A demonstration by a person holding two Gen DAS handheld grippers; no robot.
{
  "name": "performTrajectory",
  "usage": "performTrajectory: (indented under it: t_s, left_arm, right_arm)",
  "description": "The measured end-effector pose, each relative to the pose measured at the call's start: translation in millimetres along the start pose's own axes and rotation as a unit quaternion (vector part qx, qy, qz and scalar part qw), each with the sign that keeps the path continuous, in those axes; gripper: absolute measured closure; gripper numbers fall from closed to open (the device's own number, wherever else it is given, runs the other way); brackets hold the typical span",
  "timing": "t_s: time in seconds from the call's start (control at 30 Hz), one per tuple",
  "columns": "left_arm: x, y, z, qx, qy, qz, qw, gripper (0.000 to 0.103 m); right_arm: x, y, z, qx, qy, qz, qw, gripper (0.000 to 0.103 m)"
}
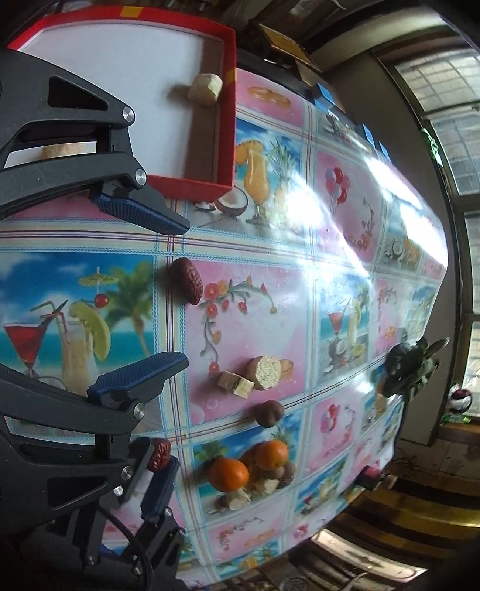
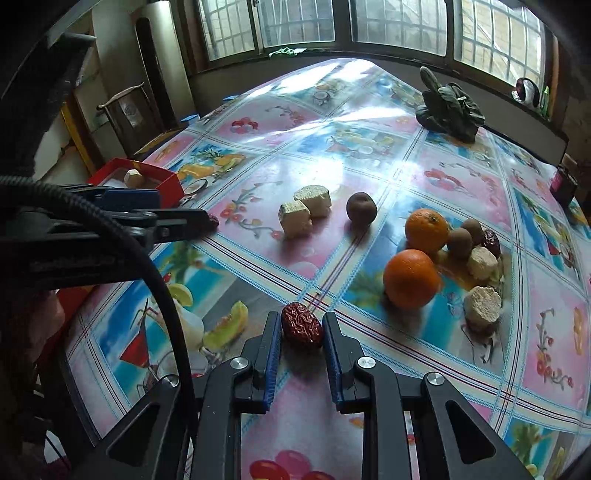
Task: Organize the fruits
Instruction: 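Grasp a red date with the right gripper while the left gripper grasps another red date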
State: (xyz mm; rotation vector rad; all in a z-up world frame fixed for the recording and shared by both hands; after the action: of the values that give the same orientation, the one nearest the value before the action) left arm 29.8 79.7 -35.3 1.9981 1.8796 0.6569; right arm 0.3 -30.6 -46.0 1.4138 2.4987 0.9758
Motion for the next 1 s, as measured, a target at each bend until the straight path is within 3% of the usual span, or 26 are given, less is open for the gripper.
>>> performTrajectory:
  t_s: [0.17,0.2,0.23,0.27,0.37,0.73,1.0]
  left_arm:
    - [2.5,-4.9,19.2,0.026,0.000,0.013,0.9996,0.039]
    - [2.2,-4.9,22.0,0.026,-0.003,0.011,0.9996,0.043]
    - [1.1,-5.6,24.0,0.026,-0.007,0.015,0.9995,0.060]
    - [-0.4,-5.0,24.0,0.021,-0.017,0.016,0.9995,0.068]
    - [-1.6,-6.5,21.2,0.020,-0.017,0.022,0.9994,0.081]
    - [3.2,-21.5,-7.8,0.001,-0.030,-0.014,0.9994,0.081]
    - [23.8,-24.2,-44.8,-0.034,-0.012,-0.037,0.9987,0.081]
  right_arm:
    - [-2.3,-1.4,-1.0,-0.008,0.007,0.003,1.000,0.081]
    - [-1.8,-1.3,-0.8,-0.009,0.006,0.000,1.000,0.081]
    - [-0.8,-1.4,-0.8,-0.009,0.004,-0.003,1.000,0.081]
    - [0.0,-1.5,-0.5,-0.008,0.002,-0.006,1.000,0.081]
    - [-0.6,-0.9,-0.6,-0.008,0.004,-0.002,1.000,0.081]
    - [9.3,0.3,-14.3,-0.023,0.015,0.010,1.000,0.081]
    - [30.0,9.7,-26.9,-0.036,0.023,0.004,0.999,0.081]
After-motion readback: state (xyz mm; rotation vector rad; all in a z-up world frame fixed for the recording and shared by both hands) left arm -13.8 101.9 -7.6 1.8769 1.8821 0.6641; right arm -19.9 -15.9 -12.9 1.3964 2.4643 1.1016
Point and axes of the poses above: each gripper's, at about its wrist camera, not at the fingertips, and z roughly the way its jaws point, x to its left, y to its top, the point moved 8 cm from there along z, roughly the way its jaws point, and after that the axes turned 6 degrees about y, right-handed, at the moved point
